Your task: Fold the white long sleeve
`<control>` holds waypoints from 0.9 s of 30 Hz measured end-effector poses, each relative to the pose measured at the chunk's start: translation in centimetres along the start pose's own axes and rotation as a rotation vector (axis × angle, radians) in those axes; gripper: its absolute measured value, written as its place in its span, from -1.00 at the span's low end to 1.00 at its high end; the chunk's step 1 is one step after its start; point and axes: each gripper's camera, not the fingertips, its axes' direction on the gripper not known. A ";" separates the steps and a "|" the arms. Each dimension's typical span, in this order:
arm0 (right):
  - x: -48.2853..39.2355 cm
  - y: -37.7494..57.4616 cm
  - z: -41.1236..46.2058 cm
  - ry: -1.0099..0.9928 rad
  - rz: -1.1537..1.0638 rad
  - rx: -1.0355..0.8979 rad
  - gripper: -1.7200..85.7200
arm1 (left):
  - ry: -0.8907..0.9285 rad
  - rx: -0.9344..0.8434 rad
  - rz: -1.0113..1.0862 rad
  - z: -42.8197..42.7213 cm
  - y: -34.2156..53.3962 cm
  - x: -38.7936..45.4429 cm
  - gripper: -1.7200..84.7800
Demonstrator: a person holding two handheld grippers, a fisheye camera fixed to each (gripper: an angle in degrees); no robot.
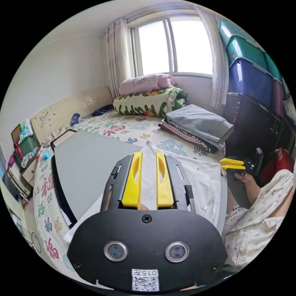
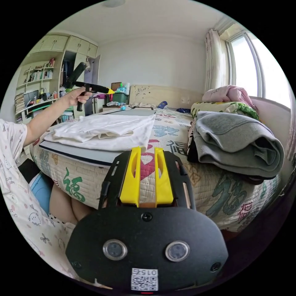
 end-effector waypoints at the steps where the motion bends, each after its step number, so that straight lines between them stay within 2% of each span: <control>1: 0.1 -0.5 0.2 -0.043 0.005 0.013 -0.82 | -0.025 -0.023 -0.010 2.4 -2.6 0.7 -0.76; 5: -0.2 -1.6 -0.4 -0.127 0.041 0.083 -0.93 | -0.092 -0.139 -0.047 12.0 -10.9 2.5 -0.73; 11: -3.0 -2.9 -1.6 -0.156 0.082 0.117 -0.98 | -0.151 -0.303 -0.125 26.3 -19.8 3.2 -0.71; 17: -6.9 -4.4 -2.5 -0.206 0.135 0.141 -0.98 | -0.210 -0.488 -0.174 35.7 -23.3 2.3 -0.80; 21: -9.9 -5.5 -3.1 -0.203 0.155 0.151 -0.98 | -0.222 -0.469 -0.145 36.2 -24.9 3.3 -0.88; 24: -12.2 -6.6 -4.6 -0.162 0.189 0.190 -0.98 | -0.182 -0.354 -0.141 34.1 -26.5 4.8 -0.91; 27: -15.5 -7.9 -8.2 -0.040 0.233 0.301 -0.98 | -0.090 -0.172 -0.165 30.3 -28.8 6.6 -0.92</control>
